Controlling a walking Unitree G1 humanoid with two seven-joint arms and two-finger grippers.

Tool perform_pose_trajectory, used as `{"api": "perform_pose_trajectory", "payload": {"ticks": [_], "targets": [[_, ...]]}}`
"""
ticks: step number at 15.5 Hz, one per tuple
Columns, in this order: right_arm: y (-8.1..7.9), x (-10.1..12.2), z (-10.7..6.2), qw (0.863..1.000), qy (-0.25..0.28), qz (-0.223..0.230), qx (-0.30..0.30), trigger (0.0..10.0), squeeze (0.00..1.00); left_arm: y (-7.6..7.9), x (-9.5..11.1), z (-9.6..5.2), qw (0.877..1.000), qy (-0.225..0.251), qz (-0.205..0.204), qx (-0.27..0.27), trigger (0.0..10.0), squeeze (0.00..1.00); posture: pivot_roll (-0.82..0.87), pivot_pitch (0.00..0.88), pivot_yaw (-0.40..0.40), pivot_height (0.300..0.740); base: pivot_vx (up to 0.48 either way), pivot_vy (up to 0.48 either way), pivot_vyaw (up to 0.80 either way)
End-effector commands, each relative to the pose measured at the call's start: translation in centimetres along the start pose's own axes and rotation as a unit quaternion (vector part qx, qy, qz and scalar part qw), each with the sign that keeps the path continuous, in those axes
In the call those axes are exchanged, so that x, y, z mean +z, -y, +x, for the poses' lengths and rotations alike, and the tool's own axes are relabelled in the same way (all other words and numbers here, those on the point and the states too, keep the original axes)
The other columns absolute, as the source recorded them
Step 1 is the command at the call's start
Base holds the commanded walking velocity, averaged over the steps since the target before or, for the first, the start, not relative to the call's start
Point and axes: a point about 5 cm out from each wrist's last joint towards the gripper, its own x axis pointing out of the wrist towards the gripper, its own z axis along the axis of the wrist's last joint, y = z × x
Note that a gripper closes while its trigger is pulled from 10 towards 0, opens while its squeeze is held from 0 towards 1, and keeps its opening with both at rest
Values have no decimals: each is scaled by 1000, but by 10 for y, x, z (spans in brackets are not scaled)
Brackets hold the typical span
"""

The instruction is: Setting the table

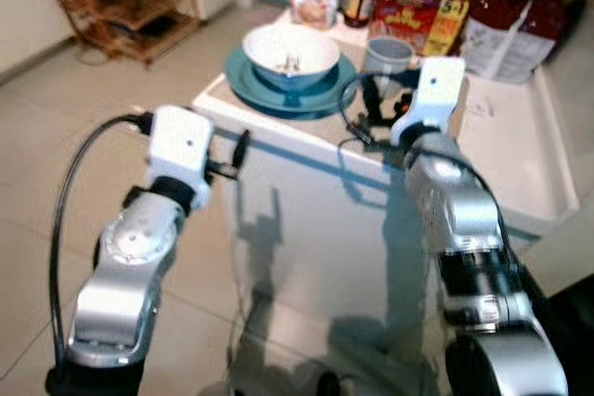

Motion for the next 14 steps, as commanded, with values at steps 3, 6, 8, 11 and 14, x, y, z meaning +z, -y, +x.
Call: {"api": "perform_pose_trajectory", "payload": {"ticks": [3, 6, 8, 11, 14], "targets": [[4, -3, 21, 1000, -21, -14, -19, 10000, 0, 10, 4, -1, 999, 2, 5, -35, 10000, 0, 60, 101, -70, 740, 0, 0, 0], [1, -6, 38, 997, -47, -44, -40, 10000, 0, 9, 5, -5, 999, -4, 6, -44, 10000, 0, 81, 107, -84, 740, 0, 0, 0], [6, -4, 41, 996, -46, -47, -58, 10000, 0, 12, 5, -7, 998, -7, 12, -56, 10000, 0, 103, 112, -92, 740, 0, 0, 0], [11, -2, 47, 995, -50, -31, -77, 10000, 0, 14, 7, -12, 997, -12, 14, -73, 10000, 0, 118, 120, -92, 740, 0, 0, 0], [12, -1, 48, 996, -48, -4, -78, 10000, 0, 26, 16, -17, 991, 11, -36, -126, 10000, 0, 128, 125, -96, 740, 0, 0, 0]]}}
